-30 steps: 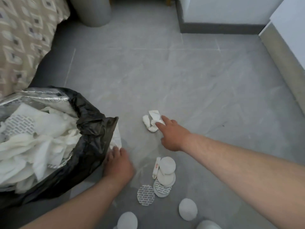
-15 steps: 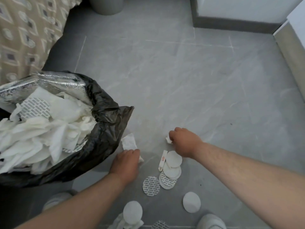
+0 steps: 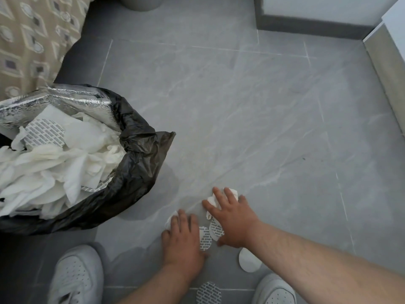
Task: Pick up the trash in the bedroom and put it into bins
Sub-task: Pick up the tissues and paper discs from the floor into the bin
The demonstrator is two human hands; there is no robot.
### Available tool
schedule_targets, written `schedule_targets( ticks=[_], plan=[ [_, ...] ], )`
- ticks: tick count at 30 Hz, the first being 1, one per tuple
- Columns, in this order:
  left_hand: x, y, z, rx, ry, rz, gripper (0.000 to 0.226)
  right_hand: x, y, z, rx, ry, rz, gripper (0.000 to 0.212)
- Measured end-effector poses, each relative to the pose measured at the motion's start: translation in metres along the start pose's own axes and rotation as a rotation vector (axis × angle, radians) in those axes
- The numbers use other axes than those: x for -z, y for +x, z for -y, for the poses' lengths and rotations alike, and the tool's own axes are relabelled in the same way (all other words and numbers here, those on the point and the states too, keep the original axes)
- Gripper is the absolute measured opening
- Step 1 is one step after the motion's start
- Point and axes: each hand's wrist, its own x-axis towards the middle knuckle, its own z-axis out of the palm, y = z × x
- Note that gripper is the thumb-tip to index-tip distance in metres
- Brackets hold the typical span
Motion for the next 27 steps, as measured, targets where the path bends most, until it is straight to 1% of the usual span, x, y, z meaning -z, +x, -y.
schedule_targets(
  ticks=[2, 6, 9, 10, 11, 12, 13, 15, 17, 19, 22, 25, 27],
  plan=[
    [-0.001, 0.000, -0.005, -0.026, 0.018, -0.033, 0.081, 0.004, 0.000, 0.003, 0.004, 0.000, -0.014, 0.105],
    [-0.003, -0.003, -0.009, -0.117, -0.011, -0.026, 0.050, 0.004, -0.002, 0.002, 0.020, 0.094, -0.069, 0.079],
    [-0.003, -0.002, -0.012, -0.207, 0.019, 0.008, 0.045, 0.001, -0.004, 0.006, 0.023, 0.135, -0.081, 0.055],
    [-0.003, -0.002, -0.014, -0.265, 0.032, -0.029, 0.044, 0.001, -0.006, 0.007, 0.035, 0.126, -0.092, 0.049],
    [-0.004, -0.001, -0.015, -0.321, 0.054, -0.026, 0.043, 0.001, -0.006, 0.008, 0.049, 0.115, -0.099, 0.044],
    [-0.002, -0.001, -0.015, -0.363, 0.101, 0.021, 0.044, 0.001, -0.007, 0.007, 0.060, 0.106, -0.105, 0.041],
    [0.000, -0.001, -0.014, -0.391, 0.142, 0.025, 0.044, 0.003, -0.007, 0.006, 0.065, 0.103, -0.109, 0.040],
    [-0.003, 0.007, -0.010, -0.418, 0.150, -0.067, 0.041, 0.005, -0.006, 0.002, 0.057, 0.122, -0.109, 0.040],
    [0.009, 0.006, -0.008, -0.452, 0.145, -0.044, 0.036, 0.007, -0.003, -0.001, 0.034, 0.167, -0.110, 0.038],
    [0.022, 0.004, -0.005, -0.415, 0.079, -0.010, 0.025, 0.008, 0.000, -0.002, -0.014, 0.253, -0.122, 0.033],
    [0.036, 0.007, -0.004, -0.391, 0.018, -0.016, 0.026, 0.018, -0.001, -0.007, -0.132, 0.434, -0.160, 0.022],
    [0.069, 0.006, -0.003, -0.370, -0.099, -0.083, 0.021, 0.043, -0.007, -0.015, -0.256, 0.566, -0.182, 0.016],
    [0.094, 0.005, 0.000, -0.379, -0.145, -0.146, 0.017, 0.066, -0.014, -0.021, -0.296, 0.637, -0.228, 0.020]
  ],
)
